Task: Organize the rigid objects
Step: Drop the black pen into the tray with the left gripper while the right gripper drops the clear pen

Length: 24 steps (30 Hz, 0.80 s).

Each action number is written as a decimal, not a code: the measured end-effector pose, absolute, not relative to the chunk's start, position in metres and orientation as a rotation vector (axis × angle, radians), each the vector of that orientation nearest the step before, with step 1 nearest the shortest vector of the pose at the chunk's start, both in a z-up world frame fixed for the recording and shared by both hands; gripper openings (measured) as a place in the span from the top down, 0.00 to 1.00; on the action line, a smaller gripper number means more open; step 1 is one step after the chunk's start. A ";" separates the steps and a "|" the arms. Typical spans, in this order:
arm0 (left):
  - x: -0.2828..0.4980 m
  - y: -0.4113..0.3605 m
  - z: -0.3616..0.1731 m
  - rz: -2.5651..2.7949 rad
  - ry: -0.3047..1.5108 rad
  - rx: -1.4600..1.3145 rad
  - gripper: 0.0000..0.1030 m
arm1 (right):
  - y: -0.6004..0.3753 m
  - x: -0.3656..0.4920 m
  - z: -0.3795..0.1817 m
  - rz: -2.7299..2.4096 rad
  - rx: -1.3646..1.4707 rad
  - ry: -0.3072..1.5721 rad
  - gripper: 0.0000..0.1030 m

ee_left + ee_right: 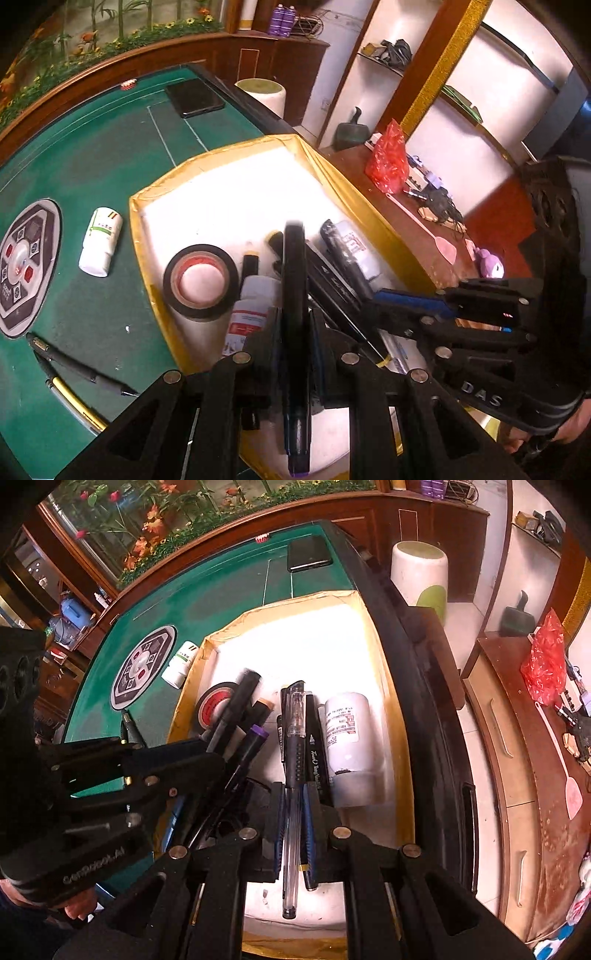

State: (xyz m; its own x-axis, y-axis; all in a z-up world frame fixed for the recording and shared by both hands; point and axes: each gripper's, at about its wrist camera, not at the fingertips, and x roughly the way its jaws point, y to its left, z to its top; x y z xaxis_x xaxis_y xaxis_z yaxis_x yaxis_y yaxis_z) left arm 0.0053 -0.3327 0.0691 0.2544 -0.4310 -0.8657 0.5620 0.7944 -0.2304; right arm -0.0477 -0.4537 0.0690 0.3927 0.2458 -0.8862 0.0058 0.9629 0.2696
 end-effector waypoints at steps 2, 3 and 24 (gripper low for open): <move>0.003 -0.332 0.069 -0.686 1.128 0.142 0.81 | -0.453 -0.046 0.068 0.147 0.241 1.167 0.90; 0.001 -0.330 0.070 -0.689 1.122 0.144 0.72 | -0.451 -0.042 0.067 0.144 0.235 1.168 0.90; -0.006 -0.143 0.094 -0.344 1.013 -0.171 0.51 | -0.341 -0.014 0.090 0.418 0.169 1.131 0.79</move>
